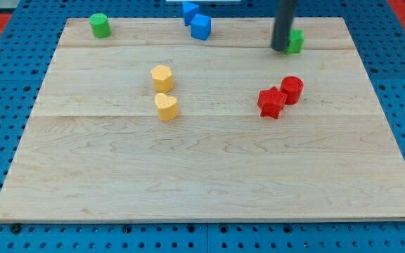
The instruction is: Push green star towards top right
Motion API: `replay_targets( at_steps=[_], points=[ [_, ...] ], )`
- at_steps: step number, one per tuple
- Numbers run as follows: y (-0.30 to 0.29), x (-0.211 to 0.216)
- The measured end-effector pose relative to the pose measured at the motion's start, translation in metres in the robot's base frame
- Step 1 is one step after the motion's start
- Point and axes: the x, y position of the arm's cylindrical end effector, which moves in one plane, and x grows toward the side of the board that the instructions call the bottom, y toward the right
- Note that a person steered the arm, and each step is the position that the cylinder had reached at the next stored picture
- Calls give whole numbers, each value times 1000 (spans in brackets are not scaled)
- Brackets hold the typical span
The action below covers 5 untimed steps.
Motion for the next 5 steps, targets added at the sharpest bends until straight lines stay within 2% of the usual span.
replay_targets(
  at_steps=[1, 2, 3, 5],
  points=[
    [0, 12],
    [34, 15],
    [47, -9],
    [49, -18]
  ],
)
